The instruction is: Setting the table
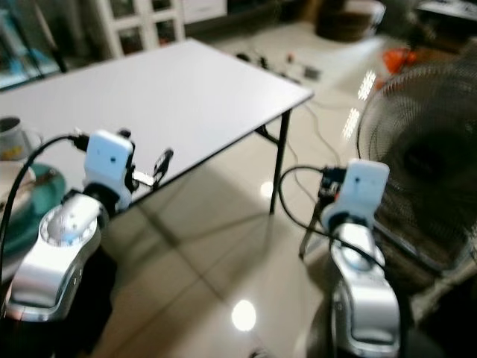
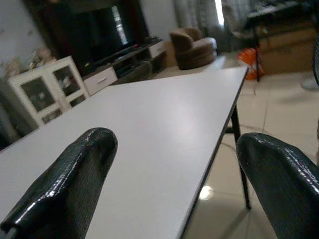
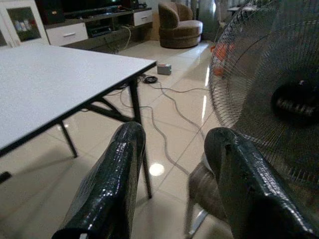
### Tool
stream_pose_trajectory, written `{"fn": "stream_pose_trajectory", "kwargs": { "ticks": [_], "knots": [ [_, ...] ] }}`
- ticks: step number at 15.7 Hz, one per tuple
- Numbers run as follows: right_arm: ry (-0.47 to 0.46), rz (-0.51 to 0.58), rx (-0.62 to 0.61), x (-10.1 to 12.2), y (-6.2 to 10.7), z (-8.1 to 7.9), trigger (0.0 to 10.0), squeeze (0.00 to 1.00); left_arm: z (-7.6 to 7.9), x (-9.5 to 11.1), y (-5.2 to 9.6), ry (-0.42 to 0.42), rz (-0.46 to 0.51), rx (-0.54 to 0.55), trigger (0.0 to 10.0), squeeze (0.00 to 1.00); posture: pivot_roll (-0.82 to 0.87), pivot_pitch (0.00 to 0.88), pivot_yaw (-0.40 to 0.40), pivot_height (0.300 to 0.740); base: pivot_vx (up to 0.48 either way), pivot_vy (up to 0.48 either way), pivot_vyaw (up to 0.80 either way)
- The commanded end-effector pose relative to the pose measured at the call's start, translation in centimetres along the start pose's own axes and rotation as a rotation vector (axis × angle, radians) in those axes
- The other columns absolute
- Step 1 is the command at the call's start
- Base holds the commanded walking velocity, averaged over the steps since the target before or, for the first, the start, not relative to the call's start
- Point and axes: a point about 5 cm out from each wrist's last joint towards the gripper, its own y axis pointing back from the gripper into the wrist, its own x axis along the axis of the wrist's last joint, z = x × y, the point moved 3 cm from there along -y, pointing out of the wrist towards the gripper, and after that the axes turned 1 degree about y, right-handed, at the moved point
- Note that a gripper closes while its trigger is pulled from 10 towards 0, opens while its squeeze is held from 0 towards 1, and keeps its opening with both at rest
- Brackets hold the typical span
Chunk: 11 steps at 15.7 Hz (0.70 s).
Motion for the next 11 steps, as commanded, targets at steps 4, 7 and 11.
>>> {"fn": "stream_pose_trajectory", "kwargs": {
  "ticks": [4, 7, 11],
  "knots": [
    [0.005, 0.005, -0.014, 0.44, 0.0, 0.16, 10.0, 0.0, 0.33, 0.34, -0.65, -0.074, 0.033, -0.036, 10.0, 0.0, 0.01, 0.015, 0.029, 0.74, 0.0, 0.337, -0.77],
    [0.0, 0.006, -0.025, 0.57, -0.01, 0.17, 10.0, 0.0, 0.35, 0.43, -0.93, -0.073, 0.037, -0.031, 10.0, 0.0, 0.01, 0.018, 0.033, 0.74, 0.0, -0.48, -0.77],
    [-0.002, 0.001, -0.017, 0.54, -0.19, -0.18, 10.0, 0.0, -0.25, 0.09, -0.84, -0.002, 0.024, 0.023, 10.0, 0.0, 0.02, 0.02, 0.029, 0.74, 0.0, -0.24, -0.77]
  ]
}}
